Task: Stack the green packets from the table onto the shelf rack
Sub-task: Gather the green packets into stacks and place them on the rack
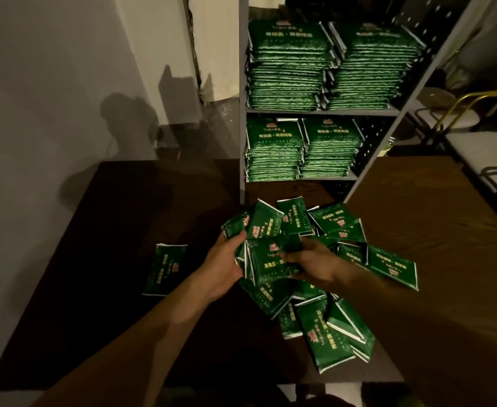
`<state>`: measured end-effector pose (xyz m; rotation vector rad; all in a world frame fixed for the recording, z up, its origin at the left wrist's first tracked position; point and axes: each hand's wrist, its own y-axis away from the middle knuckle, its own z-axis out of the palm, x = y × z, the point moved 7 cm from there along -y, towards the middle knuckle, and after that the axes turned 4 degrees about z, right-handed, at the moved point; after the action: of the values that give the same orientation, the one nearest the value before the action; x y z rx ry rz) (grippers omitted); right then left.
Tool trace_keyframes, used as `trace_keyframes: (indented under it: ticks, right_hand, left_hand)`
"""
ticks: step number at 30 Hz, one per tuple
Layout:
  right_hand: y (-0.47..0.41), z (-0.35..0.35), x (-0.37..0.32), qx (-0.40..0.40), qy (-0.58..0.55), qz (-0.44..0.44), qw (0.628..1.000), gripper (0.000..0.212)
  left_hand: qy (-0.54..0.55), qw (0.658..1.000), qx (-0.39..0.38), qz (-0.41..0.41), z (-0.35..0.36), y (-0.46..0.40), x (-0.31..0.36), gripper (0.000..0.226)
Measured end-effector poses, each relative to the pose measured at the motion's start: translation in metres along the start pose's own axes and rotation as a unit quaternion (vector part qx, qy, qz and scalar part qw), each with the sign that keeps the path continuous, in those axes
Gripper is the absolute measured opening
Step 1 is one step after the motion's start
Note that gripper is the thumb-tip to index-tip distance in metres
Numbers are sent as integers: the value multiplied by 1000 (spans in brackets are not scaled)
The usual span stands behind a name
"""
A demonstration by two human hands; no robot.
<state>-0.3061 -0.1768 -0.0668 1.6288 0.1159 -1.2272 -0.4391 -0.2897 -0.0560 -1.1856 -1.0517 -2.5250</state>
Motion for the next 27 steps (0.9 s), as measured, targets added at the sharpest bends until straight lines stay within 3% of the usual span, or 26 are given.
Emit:
trace_keyframes:
  ticks: [4,9,13,15,18,22,27]
  right_hand:
    - [3,-10,-14,31,156,-51,986,27]
    - [5,-22,-29,35,103,-63,992,52]
    - [4,-1,-27,16,94,-64,993,33]
    - [6,5,-26,41,65,-71,995,43]
    - [1,9,-16,30,78,-55,995,59]
    - [-4,16,-1,-60,157,-42,985,50]
    - [-9,11,4,46,291,-125,947,41]
  left_hand:
    - [-86,995,34,40,-8,5,4,28]
    - [-148,986,42,65,-12,16,10,27]
    - [-140,989,1,51,-3,23,8,40]
    - [-161,985,-31,60,-1,28,7,54]
    - [-191,977,-58,74,-7,30,4,56]
    - [-291,950,-29,107,-23,20,3,52]
    - [-451,876,2,174,-45,8,1,43]
